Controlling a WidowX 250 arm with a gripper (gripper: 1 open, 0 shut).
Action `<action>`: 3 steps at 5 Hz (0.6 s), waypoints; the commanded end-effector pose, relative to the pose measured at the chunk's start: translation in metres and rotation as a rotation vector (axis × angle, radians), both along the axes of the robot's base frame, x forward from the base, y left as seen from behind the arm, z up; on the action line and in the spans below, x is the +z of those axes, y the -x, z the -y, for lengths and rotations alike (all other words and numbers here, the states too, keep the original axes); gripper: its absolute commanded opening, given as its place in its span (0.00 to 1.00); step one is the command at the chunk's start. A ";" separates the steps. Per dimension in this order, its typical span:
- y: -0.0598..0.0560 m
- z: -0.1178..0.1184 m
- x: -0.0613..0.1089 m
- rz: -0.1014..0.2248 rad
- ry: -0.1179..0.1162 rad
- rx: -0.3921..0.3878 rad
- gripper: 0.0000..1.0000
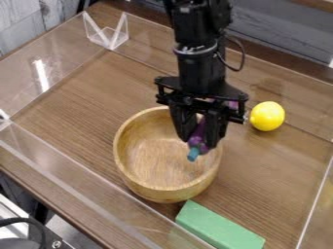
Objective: Remove the purple eggplant from inside the brown bowl and put it on the table
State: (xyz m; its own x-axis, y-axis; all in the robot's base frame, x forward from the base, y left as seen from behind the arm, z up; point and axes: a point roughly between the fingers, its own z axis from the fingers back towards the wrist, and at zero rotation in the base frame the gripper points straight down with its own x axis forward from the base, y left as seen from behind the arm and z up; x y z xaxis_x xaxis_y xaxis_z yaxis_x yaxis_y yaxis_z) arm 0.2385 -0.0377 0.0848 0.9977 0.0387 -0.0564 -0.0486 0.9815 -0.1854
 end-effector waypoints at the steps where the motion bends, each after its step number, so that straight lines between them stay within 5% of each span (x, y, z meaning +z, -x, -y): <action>1: -0.011 -0.003 0.009 0.050 -0.003 0.013 0.00; 3: -0.013 -0.006 0.008 0.052 -0.007 0.026 0.00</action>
